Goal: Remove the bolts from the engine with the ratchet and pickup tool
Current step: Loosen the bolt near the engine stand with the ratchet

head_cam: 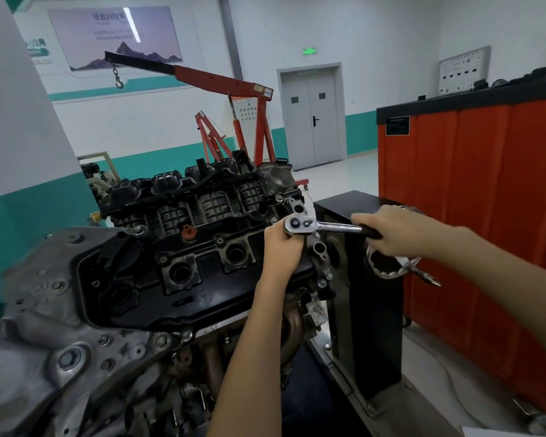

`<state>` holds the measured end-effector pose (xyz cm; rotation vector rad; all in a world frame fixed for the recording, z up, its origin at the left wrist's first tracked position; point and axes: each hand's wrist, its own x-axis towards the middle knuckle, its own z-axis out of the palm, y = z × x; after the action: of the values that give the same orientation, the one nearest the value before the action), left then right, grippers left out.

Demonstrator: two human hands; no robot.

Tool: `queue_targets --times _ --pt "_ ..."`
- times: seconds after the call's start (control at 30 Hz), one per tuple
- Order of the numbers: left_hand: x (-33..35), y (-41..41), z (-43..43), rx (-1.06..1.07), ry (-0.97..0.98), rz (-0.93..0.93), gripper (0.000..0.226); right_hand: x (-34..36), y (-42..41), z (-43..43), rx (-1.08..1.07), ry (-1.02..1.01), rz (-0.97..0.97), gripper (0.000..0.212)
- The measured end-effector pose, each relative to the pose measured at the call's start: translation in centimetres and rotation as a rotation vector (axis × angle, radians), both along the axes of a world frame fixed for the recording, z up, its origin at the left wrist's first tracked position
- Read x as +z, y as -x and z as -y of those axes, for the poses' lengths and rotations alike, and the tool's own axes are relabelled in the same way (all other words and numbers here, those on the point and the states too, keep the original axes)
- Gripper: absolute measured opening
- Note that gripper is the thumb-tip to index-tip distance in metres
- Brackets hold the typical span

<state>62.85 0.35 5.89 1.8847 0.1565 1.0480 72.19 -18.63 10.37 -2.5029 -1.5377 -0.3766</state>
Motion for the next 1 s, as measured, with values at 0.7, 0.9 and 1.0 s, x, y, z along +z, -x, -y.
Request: queue_targets --times 0.7,0.9,1.0 --pt "1.9 1.3 -0.4 -0.190 -0.117 -0.123 0.026 -0.7 0.4 -0.3 -0.009 -0.030 -0.042 0.020" --pt "0.3 0.6 0.8 -0.132 0.085 0.095 0.049 -5.6 4.5 -0.8 -0.033 -0.323 -0.395 0.028" --pt "0.3 0.1 1.5 -0.122 0.129 0.122 0.053 -9.5 10.4 -3.1 -0.020 -0.628 -0.802 0.024"
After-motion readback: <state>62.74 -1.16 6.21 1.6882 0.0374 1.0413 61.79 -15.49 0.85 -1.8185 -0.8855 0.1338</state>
